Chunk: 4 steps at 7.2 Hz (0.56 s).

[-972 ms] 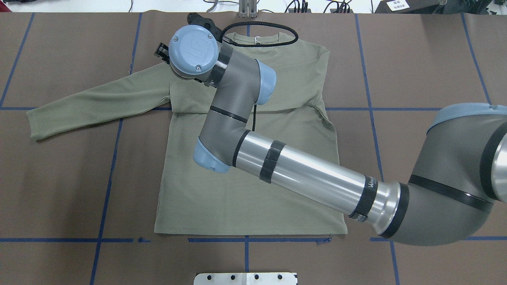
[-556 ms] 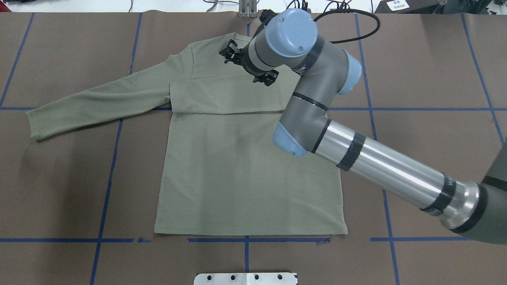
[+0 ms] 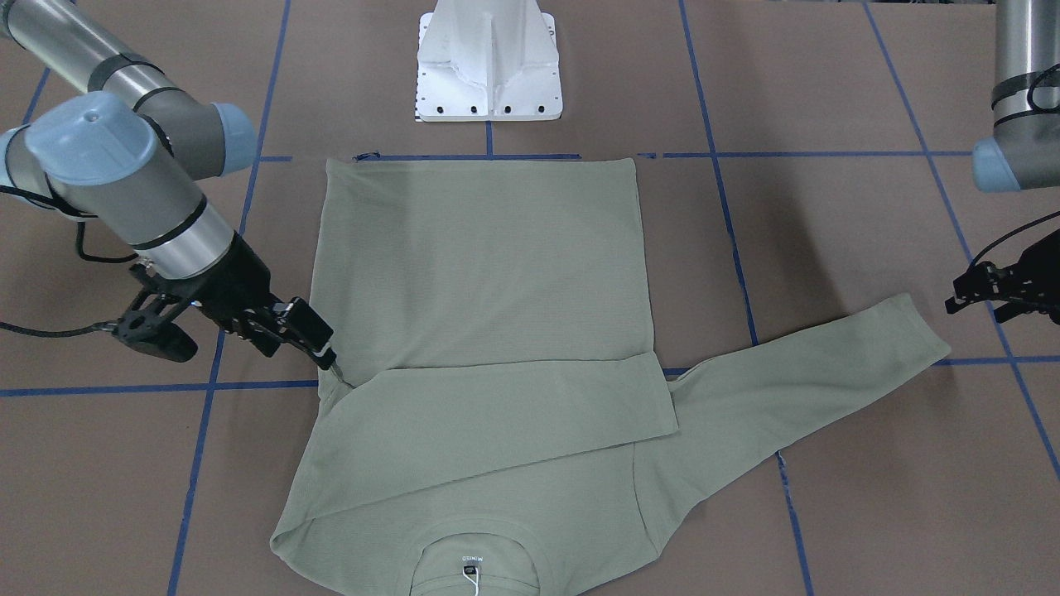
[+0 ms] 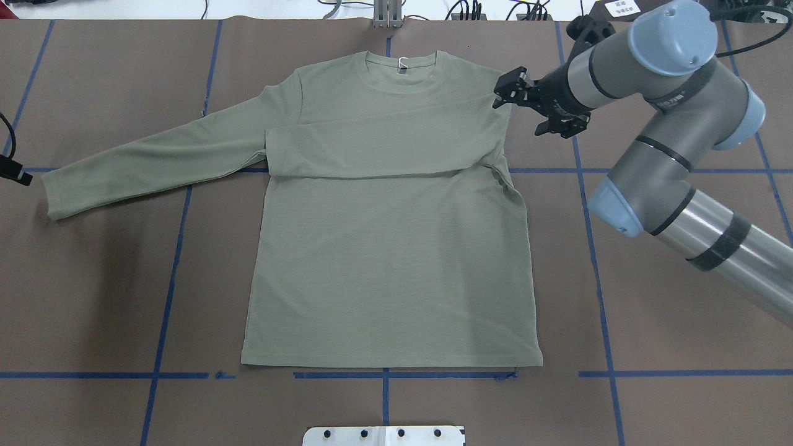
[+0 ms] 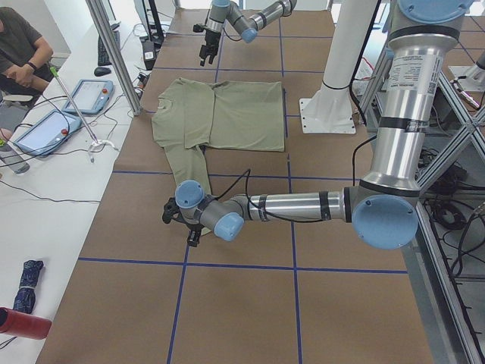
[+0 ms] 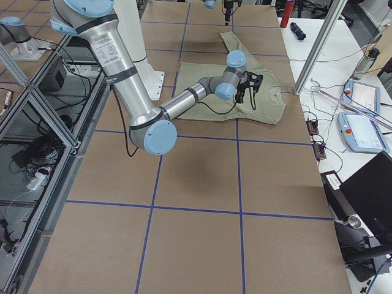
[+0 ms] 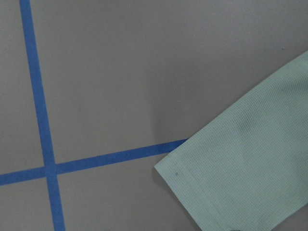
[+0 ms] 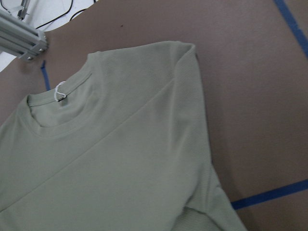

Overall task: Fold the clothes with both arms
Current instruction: 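Release the sleeve and withdraw the right gripper toward its side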

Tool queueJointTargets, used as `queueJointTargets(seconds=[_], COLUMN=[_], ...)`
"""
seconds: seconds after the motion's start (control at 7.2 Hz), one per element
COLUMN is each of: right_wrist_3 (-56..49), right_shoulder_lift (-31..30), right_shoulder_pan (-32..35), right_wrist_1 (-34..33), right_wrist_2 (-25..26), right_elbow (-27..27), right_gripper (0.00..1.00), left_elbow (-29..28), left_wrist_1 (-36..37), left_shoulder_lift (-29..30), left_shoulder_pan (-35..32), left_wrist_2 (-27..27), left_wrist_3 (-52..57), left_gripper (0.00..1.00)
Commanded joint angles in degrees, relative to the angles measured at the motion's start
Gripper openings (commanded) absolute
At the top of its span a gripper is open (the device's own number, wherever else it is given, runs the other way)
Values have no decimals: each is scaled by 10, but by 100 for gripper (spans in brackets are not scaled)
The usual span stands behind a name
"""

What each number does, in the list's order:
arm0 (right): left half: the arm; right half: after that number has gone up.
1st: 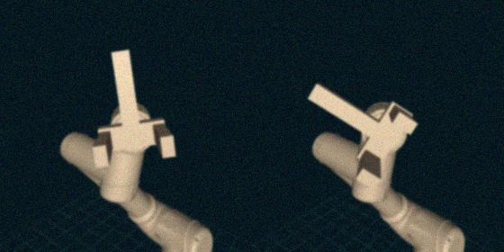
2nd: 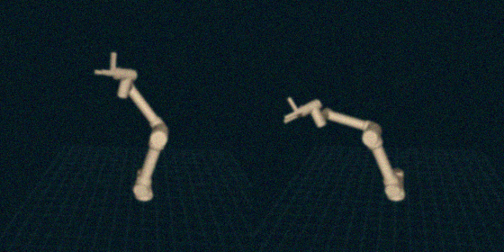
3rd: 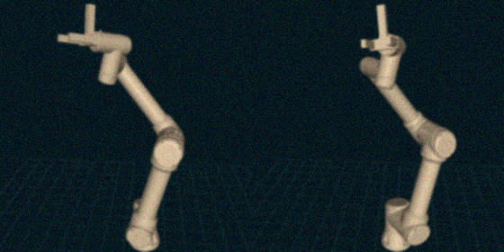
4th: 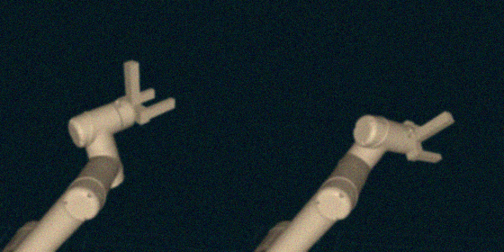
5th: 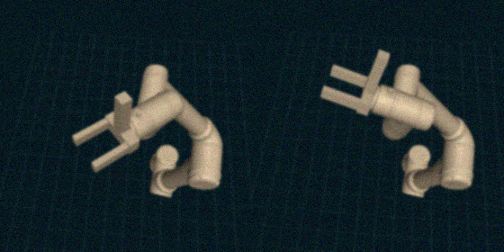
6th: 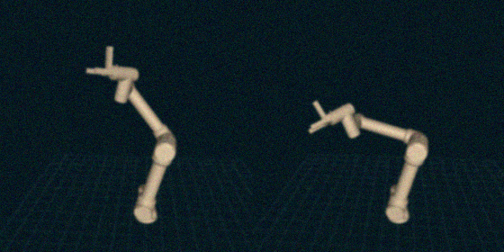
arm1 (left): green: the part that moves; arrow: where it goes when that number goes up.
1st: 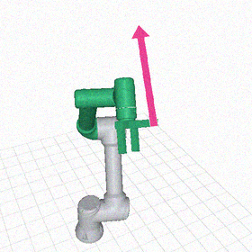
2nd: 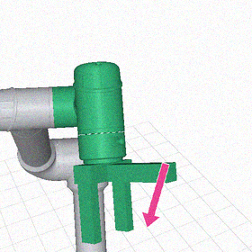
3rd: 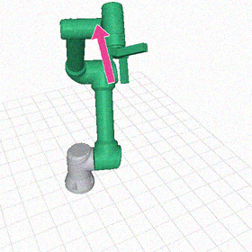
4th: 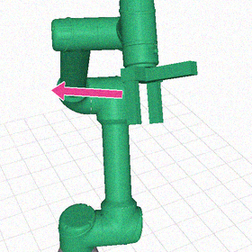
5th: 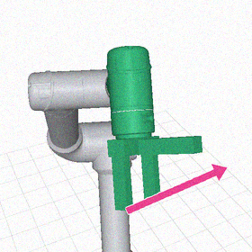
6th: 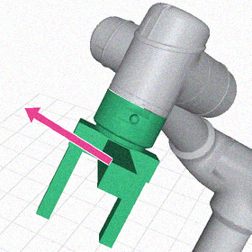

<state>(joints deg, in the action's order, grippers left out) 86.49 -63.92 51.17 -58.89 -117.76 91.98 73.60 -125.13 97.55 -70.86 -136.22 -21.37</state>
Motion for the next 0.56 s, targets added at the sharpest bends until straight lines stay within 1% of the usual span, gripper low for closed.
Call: queueJointTargets(seconds=[0.0,0.28,0.42], right_wrist_3=[-15,-15,-15], right_shoulder_lift=[-66,-69,-69], right_shoulder_pan=[12,12,11], right_wrist_1=[4,3,4], right_wrist_2=[-4,-1,-1], right_elbow=[42,45,45], right_gripper=[99,99,99], left_elbow=[-38,-63,-70], left_wrist_1=[-1,-1,-1], left_shoulder_lift=[24,39,41], left_shoulder_pan=[12,12,19], left_wrist_2=[-1,0,-1], left_wrist_3=[-12,-12,-12], left_gripper=[72,65,63])
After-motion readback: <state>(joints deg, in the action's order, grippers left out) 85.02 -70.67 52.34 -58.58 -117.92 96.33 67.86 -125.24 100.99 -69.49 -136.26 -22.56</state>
